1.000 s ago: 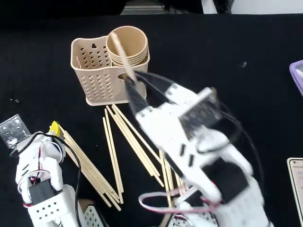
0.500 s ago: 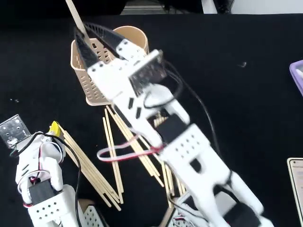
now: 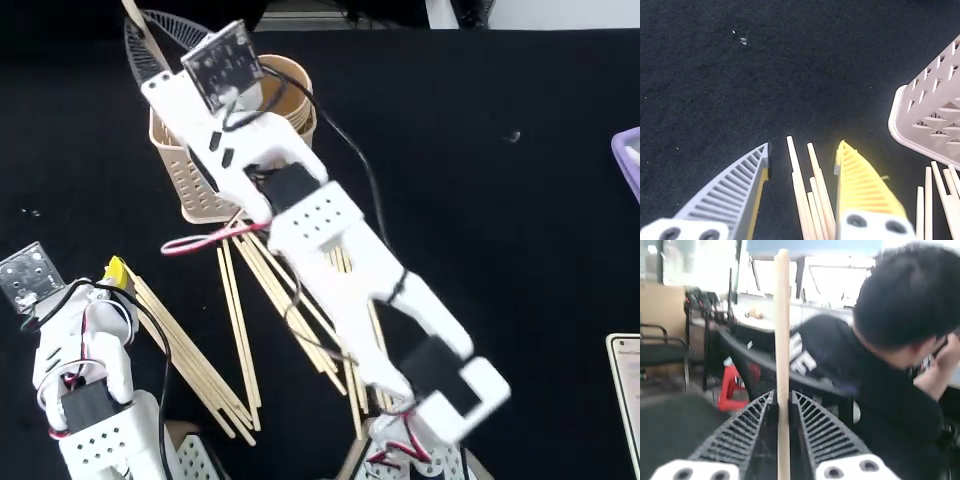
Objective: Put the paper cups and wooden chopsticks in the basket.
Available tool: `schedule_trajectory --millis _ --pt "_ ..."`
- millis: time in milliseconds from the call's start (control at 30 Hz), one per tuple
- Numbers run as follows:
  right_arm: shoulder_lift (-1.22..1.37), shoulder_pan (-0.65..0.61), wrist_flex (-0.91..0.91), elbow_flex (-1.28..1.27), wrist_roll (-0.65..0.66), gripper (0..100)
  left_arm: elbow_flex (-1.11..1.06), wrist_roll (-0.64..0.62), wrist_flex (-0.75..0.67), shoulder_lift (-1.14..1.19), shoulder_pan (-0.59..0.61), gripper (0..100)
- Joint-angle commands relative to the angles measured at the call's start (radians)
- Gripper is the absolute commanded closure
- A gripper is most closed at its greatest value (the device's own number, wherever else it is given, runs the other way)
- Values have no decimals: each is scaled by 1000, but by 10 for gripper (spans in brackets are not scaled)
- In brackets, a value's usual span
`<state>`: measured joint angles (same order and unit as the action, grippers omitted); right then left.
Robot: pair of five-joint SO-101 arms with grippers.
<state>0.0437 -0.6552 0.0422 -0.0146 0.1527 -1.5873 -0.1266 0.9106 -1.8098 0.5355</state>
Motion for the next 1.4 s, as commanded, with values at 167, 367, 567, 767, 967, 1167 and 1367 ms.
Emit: schedule_trajectory --millis 167,367,567,767,967,1167,1367 --pt "76 35 -55 19 -3 964 8 -2 -11 -11 2 784" --pt "-7 35 -305 36 -8 832 8 -2 -11 -11 2 784" --pt "-194 32 -450 30 -5 865 8 -2 -11 -11 1 784" --pt "-481 -6 -827 -58 -2 869 8 0 -11 -11 1 784" --pt "-742 15 -1177 -328 0 864 8 0 -11 -11 1 784" --pt "-851 84 -1097 -768 63 864 7 0 -11 -11 1 784" --pt "-796 256 -959 -993 112 864 33 20 29 -9 1 780"
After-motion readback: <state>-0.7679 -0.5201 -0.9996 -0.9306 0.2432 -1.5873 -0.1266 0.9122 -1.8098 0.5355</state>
